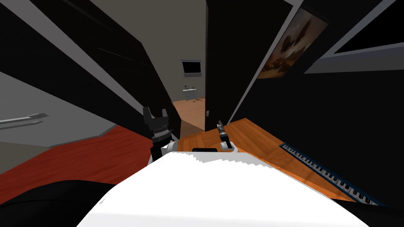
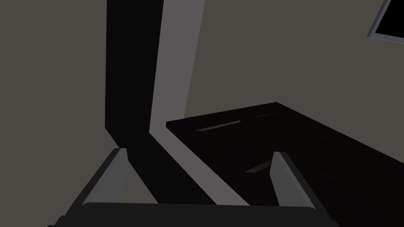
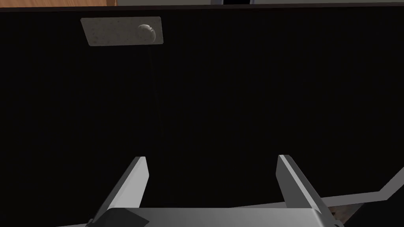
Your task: Push the door open
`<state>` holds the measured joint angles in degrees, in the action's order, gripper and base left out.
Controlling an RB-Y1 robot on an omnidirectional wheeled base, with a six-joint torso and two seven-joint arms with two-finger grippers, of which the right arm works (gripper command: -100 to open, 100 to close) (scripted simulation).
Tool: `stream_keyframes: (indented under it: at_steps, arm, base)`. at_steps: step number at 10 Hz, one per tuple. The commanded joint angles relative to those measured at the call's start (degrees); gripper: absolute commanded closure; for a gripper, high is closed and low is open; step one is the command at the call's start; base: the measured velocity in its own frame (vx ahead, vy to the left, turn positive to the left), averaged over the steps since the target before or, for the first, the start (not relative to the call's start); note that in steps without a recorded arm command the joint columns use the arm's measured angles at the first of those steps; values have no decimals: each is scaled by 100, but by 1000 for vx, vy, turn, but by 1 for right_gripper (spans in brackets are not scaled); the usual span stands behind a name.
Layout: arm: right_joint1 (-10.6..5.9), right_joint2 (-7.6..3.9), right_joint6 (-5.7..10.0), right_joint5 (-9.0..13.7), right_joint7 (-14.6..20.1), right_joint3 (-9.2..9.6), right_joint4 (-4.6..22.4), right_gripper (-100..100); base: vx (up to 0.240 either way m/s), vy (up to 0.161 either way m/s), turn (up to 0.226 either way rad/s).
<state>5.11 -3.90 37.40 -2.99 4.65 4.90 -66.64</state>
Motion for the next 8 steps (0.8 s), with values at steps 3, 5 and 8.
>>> stream_keyframes:
  at_steps: [3, 5, 8]
  arm:
    - [-182, 68, 132, -63, -26, 21, 483, -100]
    - [-275, 104, 194, -96, -35, 33, 729, -100]
    - [-402, 164, 277, -140, -47, 50, 1062, -100]
  base:
    - [88, -32, 60]
    - [95, -27, 66]
    - [90, -33, 56]
